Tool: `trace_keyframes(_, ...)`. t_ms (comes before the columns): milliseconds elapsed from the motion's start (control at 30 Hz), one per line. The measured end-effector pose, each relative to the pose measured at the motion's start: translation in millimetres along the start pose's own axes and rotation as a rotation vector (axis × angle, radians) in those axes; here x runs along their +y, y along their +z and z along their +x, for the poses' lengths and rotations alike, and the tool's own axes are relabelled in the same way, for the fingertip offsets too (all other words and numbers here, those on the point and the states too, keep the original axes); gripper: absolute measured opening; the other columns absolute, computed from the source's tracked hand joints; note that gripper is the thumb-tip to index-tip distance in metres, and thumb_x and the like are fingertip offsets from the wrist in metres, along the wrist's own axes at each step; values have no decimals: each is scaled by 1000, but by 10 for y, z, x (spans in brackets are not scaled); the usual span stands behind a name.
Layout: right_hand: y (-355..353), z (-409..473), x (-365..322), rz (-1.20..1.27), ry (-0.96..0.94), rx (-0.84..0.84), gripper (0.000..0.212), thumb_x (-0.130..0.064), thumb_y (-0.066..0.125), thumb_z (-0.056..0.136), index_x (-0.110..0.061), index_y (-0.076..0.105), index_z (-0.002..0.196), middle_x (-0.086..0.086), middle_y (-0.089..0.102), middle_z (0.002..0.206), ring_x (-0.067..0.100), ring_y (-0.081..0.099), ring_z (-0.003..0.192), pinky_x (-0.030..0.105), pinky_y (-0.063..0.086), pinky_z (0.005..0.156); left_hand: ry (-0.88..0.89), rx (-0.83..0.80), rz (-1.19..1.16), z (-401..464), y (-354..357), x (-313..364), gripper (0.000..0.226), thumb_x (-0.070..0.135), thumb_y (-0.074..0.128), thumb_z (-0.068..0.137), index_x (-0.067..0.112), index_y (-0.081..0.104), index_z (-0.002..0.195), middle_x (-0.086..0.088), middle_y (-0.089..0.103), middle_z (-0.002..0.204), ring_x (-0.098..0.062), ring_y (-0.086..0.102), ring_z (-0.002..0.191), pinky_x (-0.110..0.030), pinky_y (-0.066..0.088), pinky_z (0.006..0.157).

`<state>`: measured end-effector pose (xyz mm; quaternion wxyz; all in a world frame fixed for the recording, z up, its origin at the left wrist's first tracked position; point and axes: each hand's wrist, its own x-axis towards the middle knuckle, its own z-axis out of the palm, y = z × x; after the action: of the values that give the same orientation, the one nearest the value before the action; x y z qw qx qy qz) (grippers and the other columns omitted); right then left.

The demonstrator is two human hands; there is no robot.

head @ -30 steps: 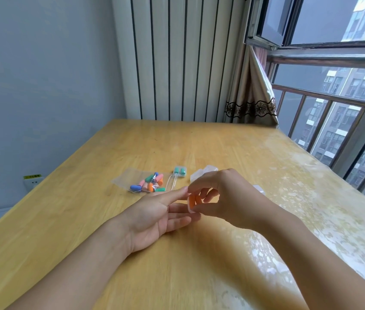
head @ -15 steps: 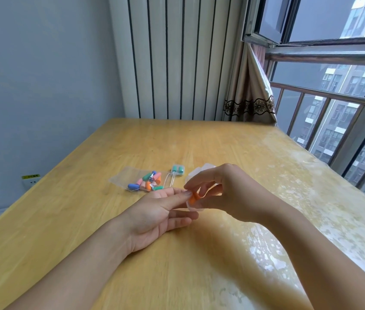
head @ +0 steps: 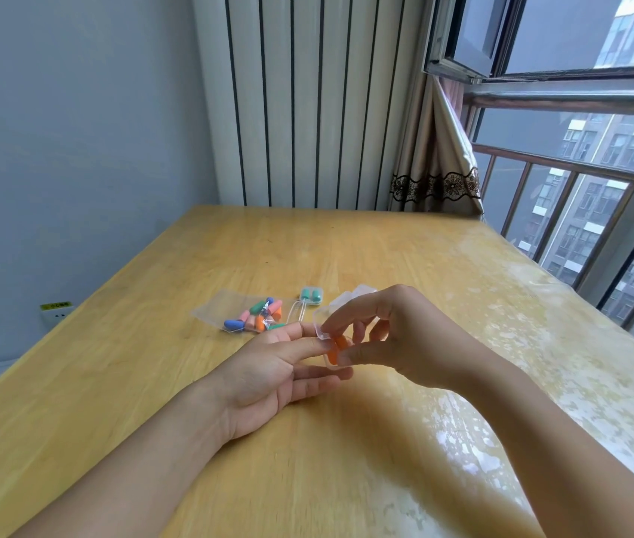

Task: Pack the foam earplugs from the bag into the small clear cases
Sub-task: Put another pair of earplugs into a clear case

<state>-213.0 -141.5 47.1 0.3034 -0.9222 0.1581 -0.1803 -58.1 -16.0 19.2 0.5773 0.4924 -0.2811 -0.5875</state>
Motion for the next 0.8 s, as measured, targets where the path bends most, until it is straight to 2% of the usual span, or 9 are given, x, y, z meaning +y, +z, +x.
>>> trace_keyframes(133, -6, -3, 2, -45, -3, -2, 37, -21, 91, 74, -28, 79, 108, -27, 69, 84, 6, 61, 82, 17, 50, 69, 15, -14, -30, -10, -5, 14, 43, 16, 71, 84, 5, 65, 126, -15, 75, 110, -29, 73, 97, -28, 62, 76)
trace_keyframes(333, -1, -6, 21, 1, -28, 10, 25, -13, 80, 86, -26, 79, 108, -23, 73, 89, 10, 65, 81, 20, 55, 71, 28, 15, -61, -7, -4, 8, 39, 15, 68, 87, 7, 66, 126, -22, 71, 122, -32, 73, 108, -29, 61, 82)
trace_keyframes(533, 17, 1, 42, 91, -43, 58, 21, -10, 77, 88, -22, 79, 105, -13, 77, 95, 13, 66, 81, 20, 52, 70, 45, 49, -39, 15, -25, 4, 34, 8, 68, 92, 10, 65, 126, -19, 75, 112, -31, 73, 106, -33, 60, 85)
trace_keyframes(600, -6, 7, 38, 183, -34, 148, 14, -11, 79, 87, -18, 80, 99, -8, 78, 92, 14, 68, 81, 25, 55, 69, 68, 98, -10, 24, -32, -2, 34, 9, 71, 91, 9, 65, 124, -18, 77, 107, -28, 74, 100, -30, 60, 81)
trace_keyframes(667, -35, 15, 51, 298, 1, 262, 5, -15, 81, 86, -17, 79, 90, -1, 77, 88, 16, 69, 77, 36, 58, 64, 81, 131, 15, 24, -30, -8, 31, 10, 71, 90, 9, 66, 121, -17, 77, 106, -25, 75, 94, -25, 61, 73)
trace_keyframes(733, -42, 17, 69, 320, 81, 218, 20, -25, 86, 80, -24, 77, 97, -2, 75, 101, 19, 71, 81, 40, 61, 65, 85, 136, 36, 24, -24, -15, 28, 11, 69, 92, 8, 67, 119, -16, 78, 104, -22, 76, 88, -23, 60, 68)
trace_keyframes(800, 5, 2, 91, 224, 125, 54, 51, -34, 92, 71, -30, 71, 117, -12, 69, 119, 13, 72, 89, 35, 63, 75, 83, 139, 61, 25, -22, -20, 26, 12, 69, 92, 9, 68, 118, -14, 78, 102, -17, 75, 83, -21, 60, 65)
